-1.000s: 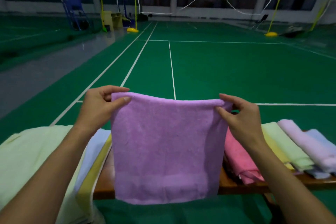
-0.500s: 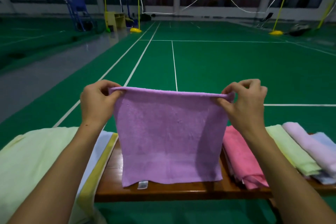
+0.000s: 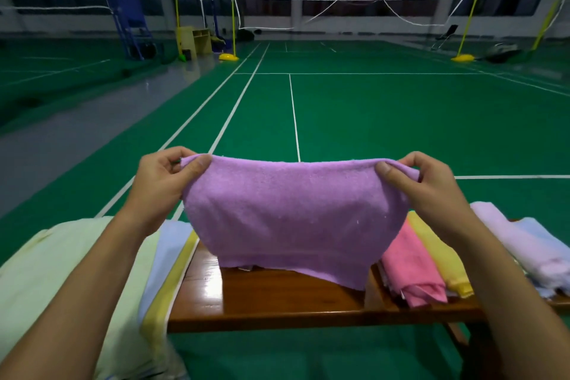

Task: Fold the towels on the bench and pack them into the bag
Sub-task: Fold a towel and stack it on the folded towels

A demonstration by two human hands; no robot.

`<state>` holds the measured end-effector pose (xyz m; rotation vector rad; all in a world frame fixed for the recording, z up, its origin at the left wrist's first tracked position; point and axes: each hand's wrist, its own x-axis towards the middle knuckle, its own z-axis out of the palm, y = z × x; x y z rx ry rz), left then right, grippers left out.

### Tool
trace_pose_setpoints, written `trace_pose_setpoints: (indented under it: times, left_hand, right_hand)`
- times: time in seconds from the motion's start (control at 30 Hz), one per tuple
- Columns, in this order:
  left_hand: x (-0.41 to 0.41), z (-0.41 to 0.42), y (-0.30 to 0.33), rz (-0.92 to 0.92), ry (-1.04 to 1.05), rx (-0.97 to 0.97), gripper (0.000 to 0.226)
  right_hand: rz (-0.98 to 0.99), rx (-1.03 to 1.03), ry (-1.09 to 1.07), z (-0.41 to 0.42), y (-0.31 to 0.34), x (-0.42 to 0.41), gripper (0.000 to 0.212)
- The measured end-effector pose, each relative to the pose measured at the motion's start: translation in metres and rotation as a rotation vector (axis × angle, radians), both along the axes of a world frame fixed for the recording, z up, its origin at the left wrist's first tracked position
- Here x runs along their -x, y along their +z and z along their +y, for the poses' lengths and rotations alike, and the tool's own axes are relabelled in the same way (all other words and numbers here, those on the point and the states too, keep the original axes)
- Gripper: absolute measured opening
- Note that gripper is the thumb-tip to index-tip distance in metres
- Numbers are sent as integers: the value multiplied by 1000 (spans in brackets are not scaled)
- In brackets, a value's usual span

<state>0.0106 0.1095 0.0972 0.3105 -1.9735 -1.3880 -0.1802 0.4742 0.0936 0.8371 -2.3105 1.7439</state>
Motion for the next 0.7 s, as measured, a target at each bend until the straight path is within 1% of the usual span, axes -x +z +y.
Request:
trace_pose_setpoints:
  times: [0.07,0.17,0.27,0.3,0.37,0.47,0.5,0.53,0.57,0.63,0.67,0.7]
  left_hand:
    - [-8,3,7,0,-27,2,23]
    - [-16,9,21,-39,-50,56,29]
    - [-17,7,26,-44,4,83,27]
    - [-16,5,24,-56,30,109,29]
    - [-10,-6,12,-114,100,235,40]
    - [8,-21,-21,-292,253,492,50]
    - [13,-23,-33,-357,317,541,50]
    - [19,-28,-48,-401,363,547,49]
    - [25,-33,-63,-425,382,512,49]
    - [39,-47,-94,-445,356,368,45]
    - [47,-53,-106,-430,331,250,42]
    - [56,-57,-117,-399,303,88,40]
  right_hand:
    - [-11,42,56,6,11,-12,34]
    - [-56,124,116,4,23,-23,33]
    - [-84,158,110,0,25,-21,35]
    - [-73,140,89,-1,23,-18,36]
    - [-7,41,25,-5,14,-7,37]
    - [91,-163,-46,-22,-13,15,32]
    - [101,-223,-55,-30,-25,23,29]
    - [102,-282,-61,-38,-37,31,26]
    - [101,-340,-63,-47,-49,39,24]
    - [86,-473,-61,-66,-75,52,19]
    - [95,-556,-76,-73,-86,55,16]
    - [127,-632,-106,-77,-97,57,15]
